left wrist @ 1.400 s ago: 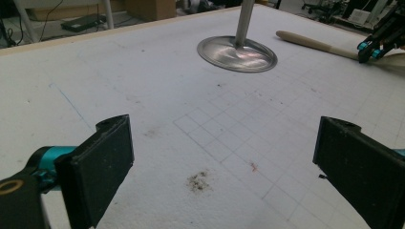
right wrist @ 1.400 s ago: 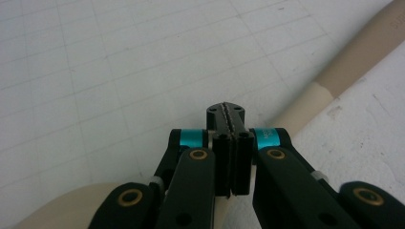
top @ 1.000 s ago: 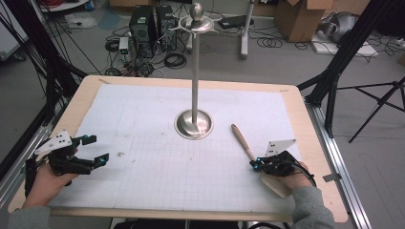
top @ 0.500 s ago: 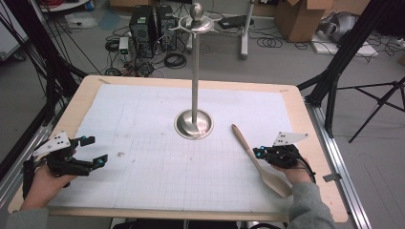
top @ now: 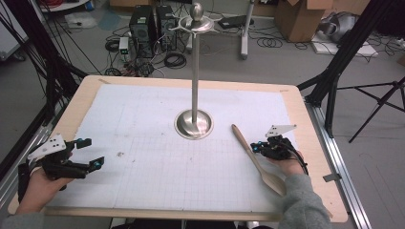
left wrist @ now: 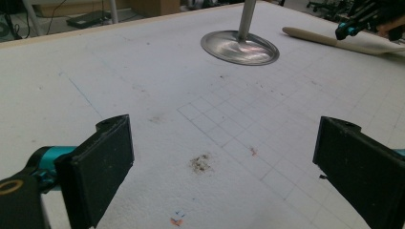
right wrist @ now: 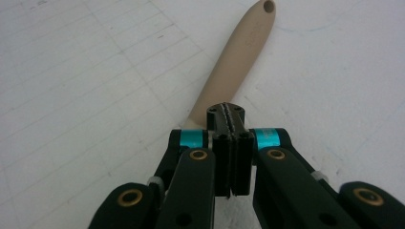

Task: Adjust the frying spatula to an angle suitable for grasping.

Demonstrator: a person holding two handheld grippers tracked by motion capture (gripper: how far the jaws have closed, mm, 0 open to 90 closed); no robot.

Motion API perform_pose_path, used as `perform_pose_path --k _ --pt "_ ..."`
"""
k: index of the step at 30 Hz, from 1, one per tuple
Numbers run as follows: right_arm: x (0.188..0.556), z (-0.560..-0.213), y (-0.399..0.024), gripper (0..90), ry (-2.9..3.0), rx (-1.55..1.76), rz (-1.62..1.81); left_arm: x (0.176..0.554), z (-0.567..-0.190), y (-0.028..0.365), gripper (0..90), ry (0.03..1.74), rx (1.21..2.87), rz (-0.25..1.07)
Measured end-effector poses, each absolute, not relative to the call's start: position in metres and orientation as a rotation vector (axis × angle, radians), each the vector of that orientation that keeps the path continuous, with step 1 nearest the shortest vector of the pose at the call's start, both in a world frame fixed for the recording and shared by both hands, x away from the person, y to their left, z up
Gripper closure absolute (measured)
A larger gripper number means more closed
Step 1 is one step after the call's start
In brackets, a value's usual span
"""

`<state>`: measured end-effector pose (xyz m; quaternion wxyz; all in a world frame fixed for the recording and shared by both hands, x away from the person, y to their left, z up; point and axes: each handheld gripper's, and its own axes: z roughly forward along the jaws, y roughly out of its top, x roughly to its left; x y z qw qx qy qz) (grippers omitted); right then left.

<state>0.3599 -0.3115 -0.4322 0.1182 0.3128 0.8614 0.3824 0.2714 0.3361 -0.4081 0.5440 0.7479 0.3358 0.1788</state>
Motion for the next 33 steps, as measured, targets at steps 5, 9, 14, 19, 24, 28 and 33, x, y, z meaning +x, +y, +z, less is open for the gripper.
perform_pose_path --k 5,9,14,19,24,28,33 --pt "0.367 -0.427 -0.321 90.0 2.462 0.972 1.189 0.272 -0.408 0.338 6.9 0.803 1.770 0.421" --pt "0.367 -0.426 -0.325 90.0 2.441 1.026 1.206 0.273 -0.409 0.338 6.9 0.808 1.774 0.420" --pt "0.362 -0.422 -0.320 90.0 2.475 0.986 1.120 0.273 -0.410 0.338 6.9 0.808 1.779 0.416" --pt "0.360 -0.419 -0.315 90.0 2.501 0.982 1.112 0.272 -0.410 0.338 6.9 0.807 1.786 0.417" --pt "0.366 -0.424 -0.309 90.0 2.533 1.003 1.056 0.270 -0.411 0.341 6.9 0.817 1.780 0.420" --pt "0.371 -0.428 -0.308 90.0 2.545 1.024 1.031 0.268 -0.411 0.343 6.9 0.820 1.777 0.424" --pt "0.377 -0.434 -0.304 90.0 2.550 1.038 1.038 0.267 -0.412 0.344 6.9 0.825 1.782 0.421"
